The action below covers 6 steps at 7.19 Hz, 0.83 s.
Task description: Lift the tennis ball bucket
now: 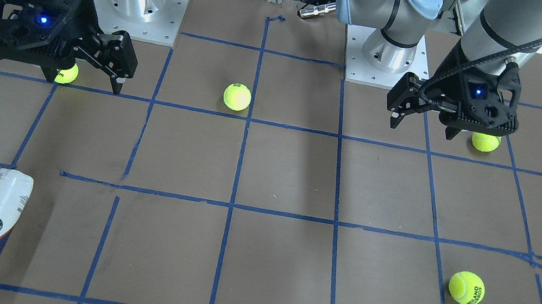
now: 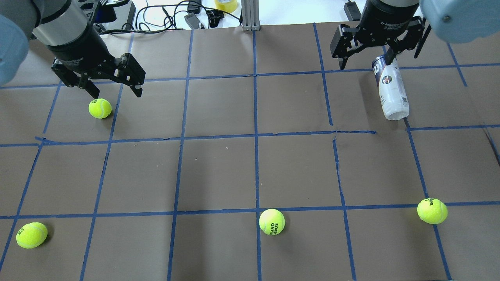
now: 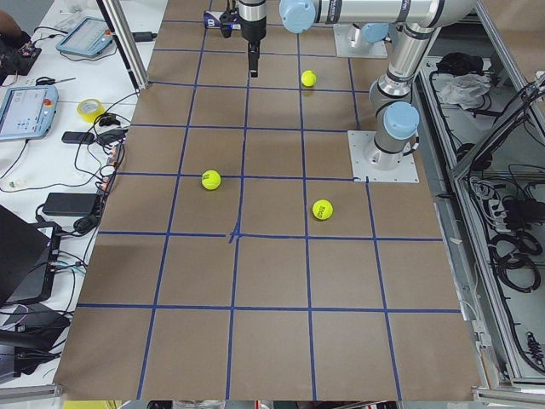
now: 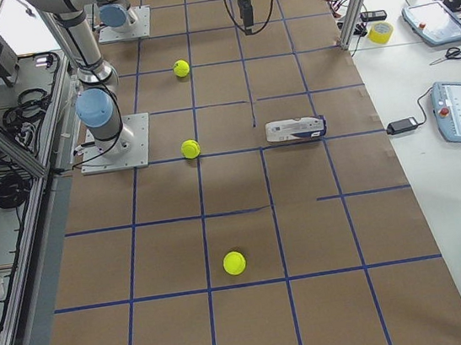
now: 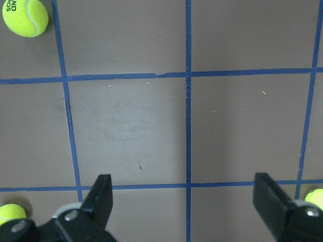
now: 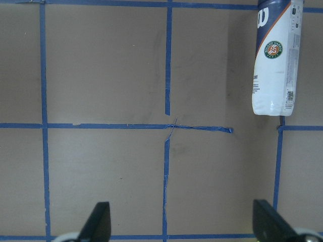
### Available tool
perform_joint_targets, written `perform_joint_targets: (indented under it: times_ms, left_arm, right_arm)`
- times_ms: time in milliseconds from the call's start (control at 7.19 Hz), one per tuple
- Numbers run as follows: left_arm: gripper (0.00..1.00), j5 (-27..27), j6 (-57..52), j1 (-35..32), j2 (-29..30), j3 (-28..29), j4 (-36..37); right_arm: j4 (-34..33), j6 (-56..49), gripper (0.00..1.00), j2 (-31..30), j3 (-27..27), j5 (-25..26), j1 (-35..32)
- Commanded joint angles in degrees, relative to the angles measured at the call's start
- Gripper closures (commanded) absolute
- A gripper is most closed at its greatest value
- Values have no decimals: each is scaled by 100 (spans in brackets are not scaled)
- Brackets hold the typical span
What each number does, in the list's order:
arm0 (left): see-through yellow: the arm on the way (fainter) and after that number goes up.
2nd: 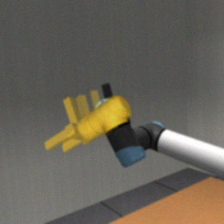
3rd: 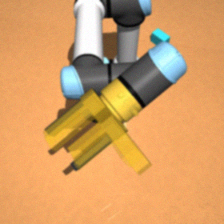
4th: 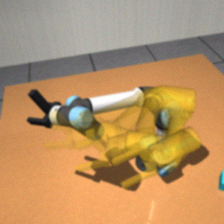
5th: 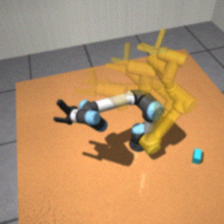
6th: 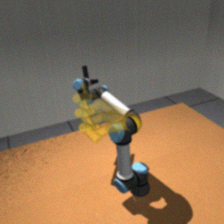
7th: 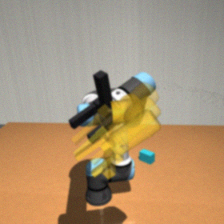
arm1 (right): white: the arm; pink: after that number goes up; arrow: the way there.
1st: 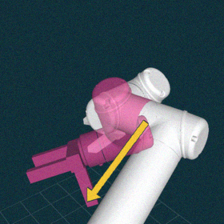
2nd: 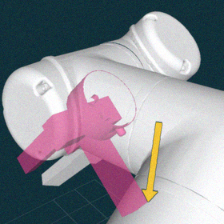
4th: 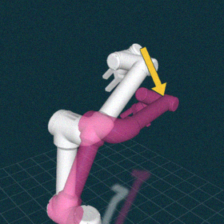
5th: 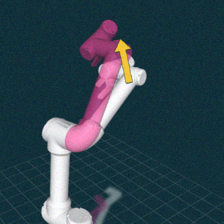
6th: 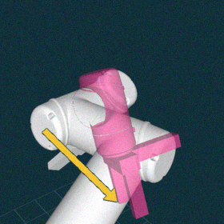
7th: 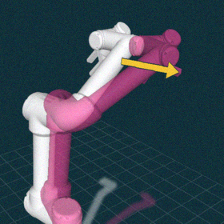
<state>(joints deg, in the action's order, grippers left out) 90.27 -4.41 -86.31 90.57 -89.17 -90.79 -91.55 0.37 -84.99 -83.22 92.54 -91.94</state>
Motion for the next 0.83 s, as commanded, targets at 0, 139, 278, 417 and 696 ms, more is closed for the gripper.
perform_joint_targets:
  times_ms: [0, 139, 278, 417, 696]
  left_arm:
    - [0, 8, -7, 0, -4, -4, 0]
    - [0, 8, -7, 9, -4, -4, 0]
    - [0, -9, -7, 9, -4, -4, 0]
    - [0, 0, -7, 18, -4, -4, 0]
    - [0, 17, -16, 26, -22, -48, 0]
  right_arm:
    - [6, 16, 0, -9, 8, -51, -8]
    - [-3, -1, 0, -1, -1, -61, 27]
    - [-20, -2, 0, 8, -1, -96, 62]
    - [-12, 25, 0, 26, -1, -96, 97]
    - [23, 25, 0, 139, -36, -201, 324]
